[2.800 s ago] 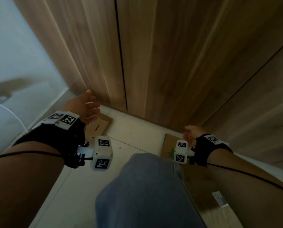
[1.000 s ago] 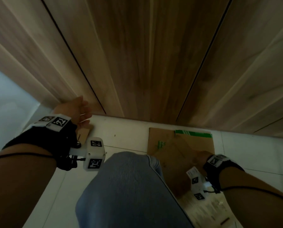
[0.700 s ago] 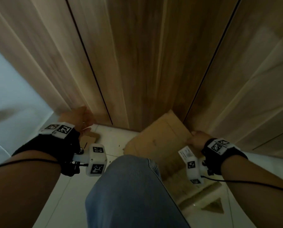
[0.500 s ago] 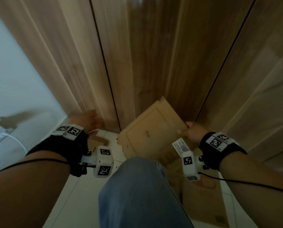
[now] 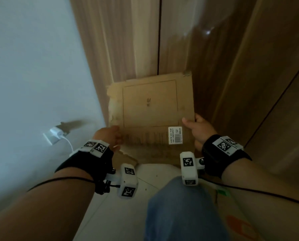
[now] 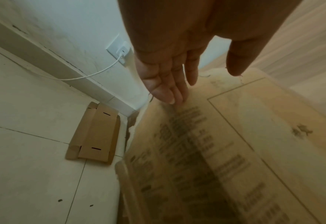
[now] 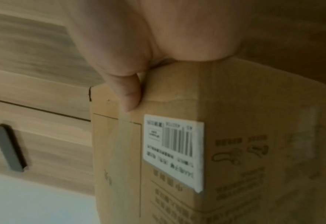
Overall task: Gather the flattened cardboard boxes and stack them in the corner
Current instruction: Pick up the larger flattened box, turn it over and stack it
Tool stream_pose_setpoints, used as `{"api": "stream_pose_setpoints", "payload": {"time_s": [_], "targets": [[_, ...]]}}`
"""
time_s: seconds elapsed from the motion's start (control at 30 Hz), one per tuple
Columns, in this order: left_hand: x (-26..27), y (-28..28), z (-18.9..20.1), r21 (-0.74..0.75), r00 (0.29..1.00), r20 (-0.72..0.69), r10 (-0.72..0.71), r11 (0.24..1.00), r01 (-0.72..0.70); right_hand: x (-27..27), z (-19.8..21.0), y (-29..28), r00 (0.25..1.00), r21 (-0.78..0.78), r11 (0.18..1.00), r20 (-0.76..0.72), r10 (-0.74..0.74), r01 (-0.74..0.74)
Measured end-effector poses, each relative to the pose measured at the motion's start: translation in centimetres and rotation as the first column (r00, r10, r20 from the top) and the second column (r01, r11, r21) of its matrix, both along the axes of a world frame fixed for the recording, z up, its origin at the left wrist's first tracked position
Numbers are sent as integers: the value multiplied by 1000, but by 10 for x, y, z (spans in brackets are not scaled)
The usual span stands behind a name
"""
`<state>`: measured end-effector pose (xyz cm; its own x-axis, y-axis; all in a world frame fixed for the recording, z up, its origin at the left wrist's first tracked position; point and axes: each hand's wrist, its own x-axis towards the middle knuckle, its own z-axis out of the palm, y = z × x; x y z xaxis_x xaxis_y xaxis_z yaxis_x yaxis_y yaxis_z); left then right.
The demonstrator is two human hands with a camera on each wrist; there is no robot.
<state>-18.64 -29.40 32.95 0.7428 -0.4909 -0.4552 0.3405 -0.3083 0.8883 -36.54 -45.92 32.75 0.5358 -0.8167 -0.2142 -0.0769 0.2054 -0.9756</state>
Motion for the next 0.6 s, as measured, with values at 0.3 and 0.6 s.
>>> {"api": "stream_pose_setpoints", "payload": {"time_s": [0.3, 0.6], "targets": [[22, 30, -1, -70, 988, -102, 115, 990, -123, 81, 10, 35, 982, 96, 995, 189, 11, -29], [37, 42, -22, -308, 952, -239, 191, 915, -260, 117, -31, 85, 932, 300, 907, 299, 204, -295]]}}
